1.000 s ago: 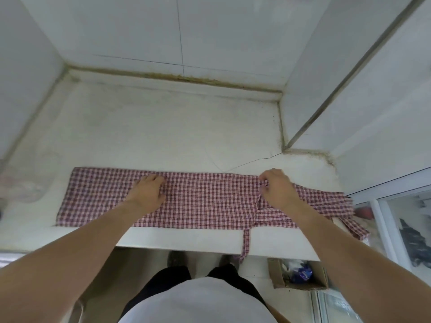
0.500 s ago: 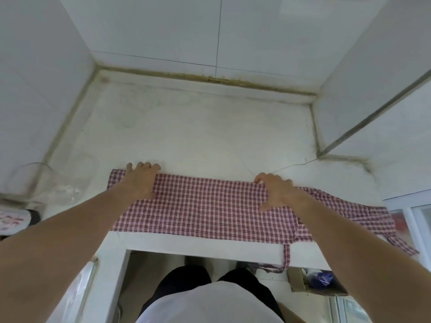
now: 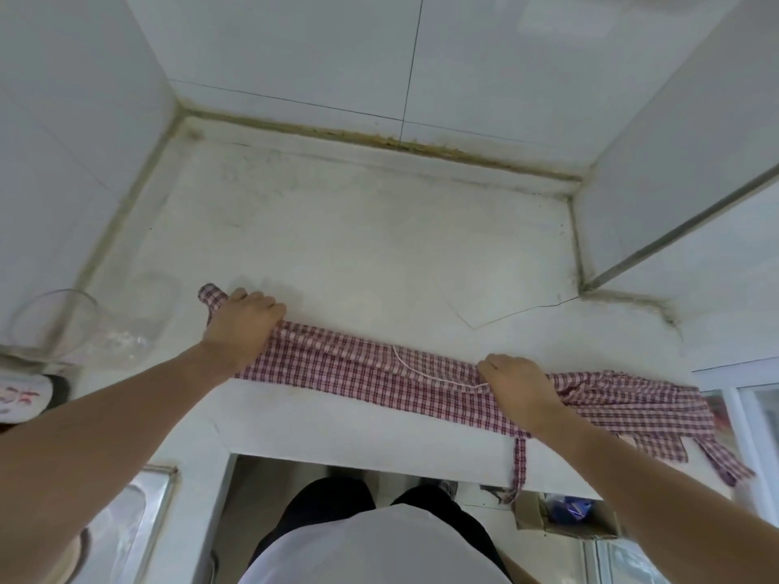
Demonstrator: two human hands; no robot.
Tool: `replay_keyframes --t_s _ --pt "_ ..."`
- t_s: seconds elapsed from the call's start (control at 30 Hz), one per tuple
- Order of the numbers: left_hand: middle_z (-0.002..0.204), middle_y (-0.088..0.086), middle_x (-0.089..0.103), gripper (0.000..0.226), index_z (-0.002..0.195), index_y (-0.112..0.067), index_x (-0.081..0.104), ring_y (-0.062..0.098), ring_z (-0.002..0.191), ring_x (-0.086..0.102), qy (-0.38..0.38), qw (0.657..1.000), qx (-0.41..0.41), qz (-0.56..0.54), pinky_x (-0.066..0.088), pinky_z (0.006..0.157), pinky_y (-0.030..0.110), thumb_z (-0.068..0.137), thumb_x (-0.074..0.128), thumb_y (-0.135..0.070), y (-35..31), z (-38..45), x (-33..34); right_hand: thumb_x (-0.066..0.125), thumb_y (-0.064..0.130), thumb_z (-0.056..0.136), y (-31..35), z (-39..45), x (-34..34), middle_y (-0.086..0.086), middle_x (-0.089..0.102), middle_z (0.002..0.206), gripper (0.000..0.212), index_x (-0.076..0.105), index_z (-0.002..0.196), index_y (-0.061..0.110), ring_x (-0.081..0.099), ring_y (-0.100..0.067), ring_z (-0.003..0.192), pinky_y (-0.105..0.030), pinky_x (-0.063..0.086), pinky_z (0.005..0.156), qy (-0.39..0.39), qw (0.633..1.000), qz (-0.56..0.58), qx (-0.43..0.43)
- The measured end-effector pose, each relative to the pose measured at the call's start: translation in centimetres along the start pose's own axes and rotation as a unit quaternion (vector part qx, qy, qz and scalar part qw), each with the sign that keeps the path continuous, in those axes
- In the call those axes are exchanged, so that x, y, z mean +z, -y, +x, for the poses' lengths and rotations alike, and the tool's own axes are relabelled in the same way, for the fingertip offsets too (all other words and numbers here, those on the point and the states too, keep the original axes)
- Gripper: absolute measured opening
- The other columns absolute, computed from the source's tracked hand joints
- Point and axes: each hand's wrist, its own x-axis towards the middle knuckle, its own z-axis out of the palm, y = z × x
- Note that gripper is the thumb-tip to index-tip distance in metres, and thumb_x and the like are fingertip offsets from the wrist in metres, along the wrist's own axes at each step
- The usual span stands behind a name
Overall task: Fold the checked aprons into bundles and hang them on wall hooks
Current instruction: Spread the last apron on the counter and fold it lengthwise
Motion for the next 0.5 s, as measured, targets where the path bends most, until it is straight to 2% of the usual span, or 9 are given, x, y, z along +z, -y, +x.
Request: replay_keyframes --t_s 0.03,0.1,0.2,0.27,0.33,0.4,0.5 --pt "0.061 0.003 0.057 0.039 0.066 -0.013 0.059 0.026 0.057 0.056 -0.023 1.0 0.007 -0.003 0.046 0.063 0.036 0.046 0.079 0.014 0.0 -0.6 0.2 0.082 -0.012 0.026 0.0 -0.5 0.7 0.002 0.054 0.061 0.054 0.064 0.07 0.013 0.053 -0.016 0.049 -0.025 0.04 0.041 -0.019 1.0 -0.009 -0.01" --pt "0.063 0.006 0.059 0.04 0.069 -0.009 0.063 0.028 0.058 0.057 -0.043 0.999 0.009 -0.013 0.048 0.059 0.037 0.04 0.081 0.013 -0.6 -1.9 0.6 0.084 -0.009 0.027 0.2 -1.0 1.6 -0.002 0.058 0.066 0.055 0.067 0.074 0.011 0.057 -0.019 0.056 -0.029 0.046 0.044 -0.018 1.0 -0.019 -0.014" --pt "0.076 0.013 0.062 0.044 0.08 -0.004 0.068 0.035 0.073 0.061 -0.01 0.998 -0.031 -0.05 0.053 0.069 0.048 0.04 0.088 0.001 -2.1 -4.3 1.8 0.088 -0.005 0.027 0.6 -1.1 1.8 -0.003 0.06 0.071 0.054 0.068 0.075 0.011 0.06 -0.021 0.064 -0.032 0.05 0.049 0.002 1.0 -0.021 -0.01" --pt "0.09 0.018 0.064 0.046 0.089 -0.002 0.069 0.042 0.087 0.062 0.042 0.992 -0.089 -0.077 0.053 0.081 0.059 0.048 0.089 -0.006 -2.9 -6.0 2.8 0.089 -0.003 0.027 0.7 -1.1 1.9 -0.003 0.061 0.072 0.054 0.068 0.075 0.012 0.061 -0.022 0.066 -0.033 0.051 0.051 -0.002 1.0 -0.02 -0.012" --pt "0.107 0.023 0.063 0.044 0.1 0.0 0.067 0.047 0.105 0.058 0.076 0.98 -0.15 -0.106 0.046 0.096 0.063 0.06 0.084 -0.009 -3.3 -7.0 3.2 0.089 -0.003 0.028 0.7 -1.1 2.1 -0.004 0.061 0.072 0.052 0.067 0.073 0.012 0.06 -0.023 0.066 -0.033 0.05 0.051 -0.017 1.0 -0.017 -0.018" --pt "0.123 0.024 0.058 0.045 0.111 0.002 0.062 0.047 0.12 0.05 0.085 0.969 -0.192 -0.127 0.04 0.105 0.059 0.071 0.077 -0.013 -3.6 -7.2 3.3 0.088 -0.005 0.03 0.7 -1.2 2.4 -0.003 0.06 0.072 0.051 0.066 0.073 0.012 0.059 -0.023 0.066 -0.033 0.049 0.051 -0.025 0.999 -0.013 -0.023" --pt "0.131 0.023 0.047 0.051 0.123 0.0 0.052 0.042 0.125 0.042 0.109 0.96 -0.211 -0.146 0.039 0.106 0.055 0.081 0.067 -0.025 -4.1 -7.7 3.2 0.084 -0.01 0.028 0.6 -1.3 2.6 -0.005 0.059 0.071 0.053 0.064 0.073 0.01 0.058 -0.024 0.065 -0.033 0.048 0.05 -0.036 0.999 0.0 -0.027"
